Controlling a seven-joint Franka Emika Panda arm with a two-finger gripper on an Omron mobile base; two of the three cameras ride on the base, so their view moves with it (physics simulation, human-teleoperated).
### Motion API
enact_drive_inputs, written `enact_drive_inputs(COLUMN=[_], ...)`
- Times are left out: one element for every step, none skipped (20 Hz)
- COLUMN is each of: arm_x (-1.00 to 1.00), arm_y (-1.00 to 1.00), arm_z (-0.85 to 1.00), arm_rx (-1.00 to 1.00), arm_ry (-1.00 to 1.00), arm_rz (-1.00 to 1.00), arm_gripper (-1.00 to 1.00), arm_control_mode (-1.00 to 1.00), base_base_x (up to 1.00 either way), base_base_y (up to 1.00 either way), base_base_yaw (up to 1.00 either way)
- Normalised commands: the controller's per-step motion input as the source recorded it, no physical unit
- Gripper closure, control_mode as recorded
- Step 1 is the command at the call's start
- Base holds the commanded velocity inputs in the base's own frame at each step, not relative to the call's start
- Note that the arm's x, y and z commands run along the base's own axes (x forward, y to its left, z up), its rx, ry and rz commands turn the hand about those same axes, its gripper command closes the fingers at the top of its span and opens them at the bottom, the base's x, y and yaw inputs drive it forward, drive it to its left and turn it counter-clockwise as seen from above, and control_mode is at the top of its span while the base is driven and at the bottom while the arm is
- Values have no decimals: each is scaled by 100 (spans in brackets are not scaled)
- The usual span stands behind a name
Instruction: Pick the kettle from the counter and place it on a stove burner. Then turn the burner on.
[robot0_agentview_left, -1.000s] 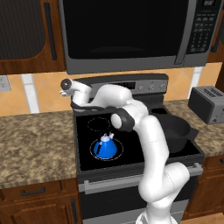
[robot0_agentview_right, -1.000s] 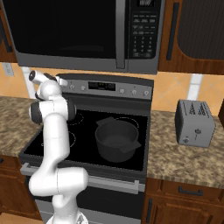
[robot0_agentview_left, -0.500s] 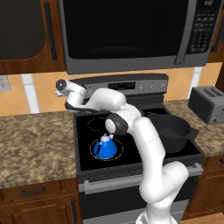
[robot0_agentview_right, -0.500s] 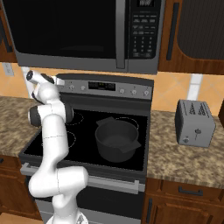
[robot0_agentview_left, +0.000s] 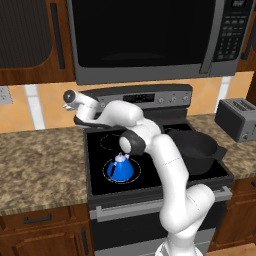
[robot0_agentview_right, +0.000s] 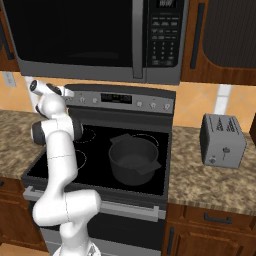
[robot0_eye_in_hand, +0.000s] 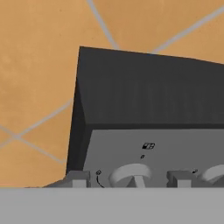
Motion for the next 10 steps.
enact_drive_inputs(arm_x=[2, 0, 0, 0, 0, 0, 4, 4, 10, 13], arm_y=[-8, -39, -26, -2, 0, 0, 0, 0, 0, 0], arm_z=[0, 0, 0, 0, 0, 0, -2, -4, -14, -19], arm_rx=[0, 0, 0, 0, 0, 0, 0, -1, -3, -4], arm_ry=[0, -7, -2, 0, 0, 0, 0, 0, 0, -2], arm_rz=[0, 4, 2, 0, 0, 0, 0, 0, 0, 0], arm_gripper=[-100, -100, -100, -100, -100, -100, -100, -100, -100, -100], arm_control_mode=[-100, -100, -100, -100, -100, -100, -100, -100, -100, -100], base_base_x=[0, 0, 0, 0, 0, 0, 0, 0, 0, 0], base_base_y=[0, 0, 0, 0, 0, 0, 0, 0, 0, 0], base_base_yaw=[0, 0, 0, 0, 0, 0, 0, 0, 0, 0])
